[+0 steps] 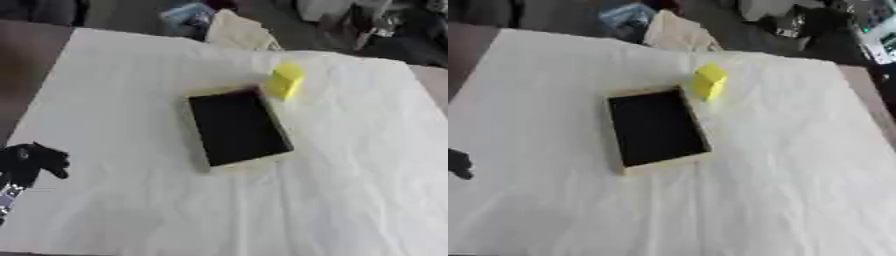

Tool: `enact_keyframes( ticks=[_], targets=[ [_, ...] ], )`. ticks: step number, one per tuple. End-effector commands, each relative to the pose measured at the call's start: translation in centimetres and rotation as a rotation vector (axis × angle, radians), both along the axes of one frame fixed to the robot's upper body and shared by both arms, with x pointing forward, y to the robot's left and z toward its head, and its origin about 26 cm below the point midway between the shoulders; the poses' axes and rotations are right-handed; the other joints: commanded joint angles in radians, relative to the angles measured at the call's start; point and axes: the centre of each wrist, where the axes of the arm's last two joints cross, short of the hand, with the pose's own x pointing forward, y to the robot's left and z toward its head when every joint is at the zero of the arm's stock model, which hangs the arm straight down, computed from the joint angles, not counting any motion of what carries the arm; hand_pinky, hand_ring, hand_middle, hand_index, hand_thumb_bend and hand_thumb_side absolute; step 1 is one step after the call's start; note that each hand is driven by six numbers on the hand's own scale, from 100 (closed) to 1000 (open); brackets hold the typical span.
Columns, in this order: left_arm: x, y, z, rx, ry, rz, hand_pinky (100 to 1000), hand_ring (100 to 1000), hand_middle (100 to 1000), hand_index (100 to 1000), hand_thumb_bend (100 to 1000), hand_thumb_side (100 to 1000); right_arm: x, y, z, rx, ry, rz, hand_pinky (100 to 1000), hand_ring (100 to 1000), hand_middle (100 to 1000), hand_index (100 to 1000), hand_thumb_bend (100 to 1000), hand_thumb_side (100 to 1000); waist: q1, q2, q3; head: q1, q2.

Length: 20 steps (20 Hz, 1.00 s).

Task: Pick up objects on the table and place them in the box.

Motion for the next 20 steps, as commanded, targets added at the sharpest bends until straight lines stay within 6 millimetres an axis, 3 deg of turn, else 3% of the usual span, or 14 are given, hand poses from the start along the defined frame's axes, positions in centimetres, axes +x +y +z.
enact_keyframes(
  ticks=[1,15,16,17,20],
  targets=[
    [0.0,-0.4,1.1,0.011,-0.033,-0.039,794,564,571,720,203,901,0.0,-1.0,0.9,-0.040,0.009,-0.016,809,805,888,946,418,707,0.005,-0.016,0.003,-0.018,-0.019],
    [0.1,-1.0,1.5,0.010,-0.040,-0.074,794,564,570,720,204,902,1.4,-1.1,-0.9,-0.046,0.053,-0.065,808,807,894,959,412,725,0.003,-0.003,0.029,-0.071,-0.033],
    [0.1,-1.0,1.5,0.010,-0.040,-0.074,794,564,569,720,204,903,1.5,-1.1,-0.9,-0.047,0.052,-0.067,808,809,903,977,410,600,0.003,-0.003,0.030,-0.074,-0.033],
    [0.1,-1.1,1.5,0.010,-0.042,-0.076,794,564,569,720,205,905,1.4,-1.2,-1.0,-0.048,0.051,-0.076,808,811,906,980,454,694,0.003,0.001,0.034,-0.087,-0.035],
    [0.1,-1.3,1.7,0.008,-0.047,-0.083,794,564,569,720,205,905,1.4,-1.4,-1.3,-0.061,0.043,-0.104,809,814,910,984,481,680,0.004,0.007,0.043,-0.108,-0.039]
  ],
)
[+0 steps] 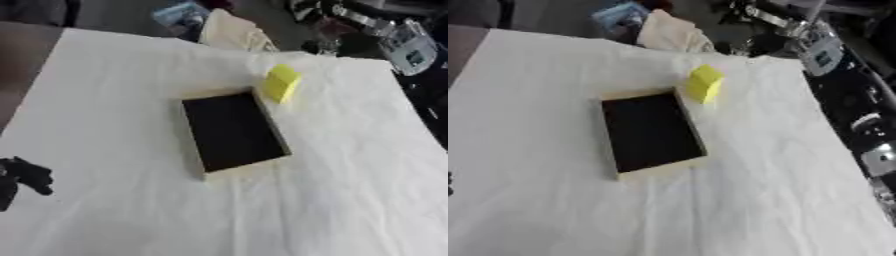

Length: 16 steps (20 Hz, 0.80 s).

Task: Pick up objects on the table and place them in the box.

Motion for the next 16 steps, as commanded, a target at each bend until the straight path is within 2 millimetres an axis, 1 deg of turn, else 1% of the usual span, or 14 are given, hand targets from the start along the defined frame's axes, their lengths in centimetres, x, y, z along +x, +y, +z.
enact_keyframes(
  ticks=[1,16],
  targets=[
    [-0.1,-0.3,1.0,-0.003,-0.034,-0.019,794,564,568,720,205,907,-0.5,-1.0,1.6,-0.053,-0.039,-0.026,810,818,912,986,497,678,0.005,-0.012,0.002,-0.019,-0.015],
    [-0.1,-0.6,1.3,-0.002,-0.051,-0.026,795,563,567,721,205,915,-0.7,-2.0,-0.1,-0.122,-0.035,-0.124,807,820,907,987,532,694,0.008,0.019,0.024,-0.052,-0.033]
  ],
)
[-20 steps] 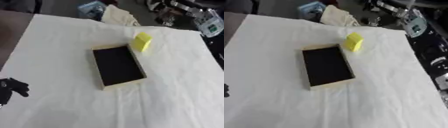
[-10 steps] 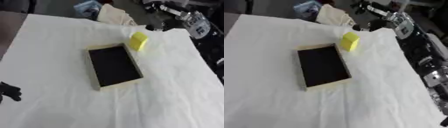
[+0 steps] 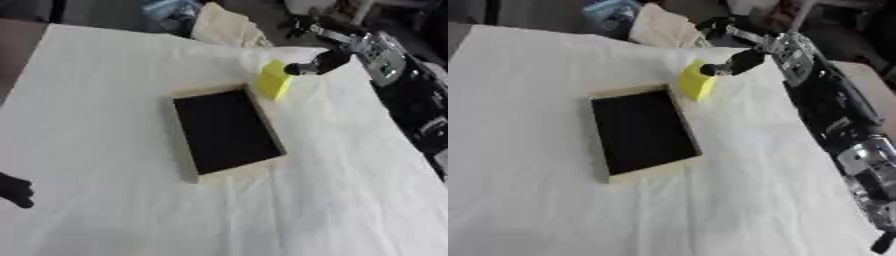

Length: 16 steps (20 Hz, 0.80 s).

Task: Pick up objects on the table and place them in the box.

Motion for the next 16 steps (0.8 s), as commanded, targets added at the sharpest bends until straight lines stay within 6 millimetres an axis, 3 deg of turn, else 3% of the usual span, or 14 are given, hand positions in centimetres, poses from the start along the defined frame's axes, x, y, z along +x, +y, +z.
enact_keyframes(
  ticks=[1,16],
  targets=[
    [-0.1,-0.2,0.8,0.005,-0.032,-0.013,795,563,567,721,205,916,-0.5,-0.9,1.3,-0.020,-0.038,-0.049,806,820,907,987,533,691,0.007,-0.013,0.001,-0.010,-0.015],
    [-0.1,-0.4,1.1,0.007,-0.041,-0.022,795,563,566,721,204,921,-0.4,-1.9,-1.0,0.012,-0.055,-0.187,804,815,906,990,504,730,0.008,0.005,0.018,-0.028,-0.031]
  ],
)
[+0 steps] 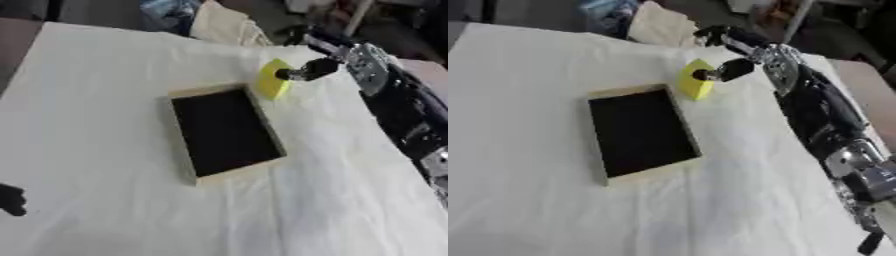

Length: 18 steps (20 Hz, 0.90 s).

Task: Pick up objects on the table and place them in the box.

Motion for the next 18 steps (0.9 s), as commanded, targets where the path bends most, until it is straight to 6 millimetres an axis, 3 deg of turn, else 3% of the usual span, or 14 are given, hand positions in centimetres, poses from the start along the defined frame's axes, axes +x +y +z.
enact_keyframes(
  ticks=[1,18],
  targets=[
    [-0.1,-0.2,0.8,0.003,-0.032,-0.009,795,562,566,721,204,922,-0.6,-1.4,1.2,-0.011,-0.037,-0.044,804,815,906,990,504,733,0.008,-0.016,0.000,-0.007,-0.015],
    [-0.1,-0.2,0.9,0.004,-0.034,-0.010,796,563,566,721,203,922,-0.9,-2.1,0.2,-0.016,-0.051,-0.100,807,824,908,991,505,758,0.008,-0.013,0.004,-0.011,-0.016]
  ],
)
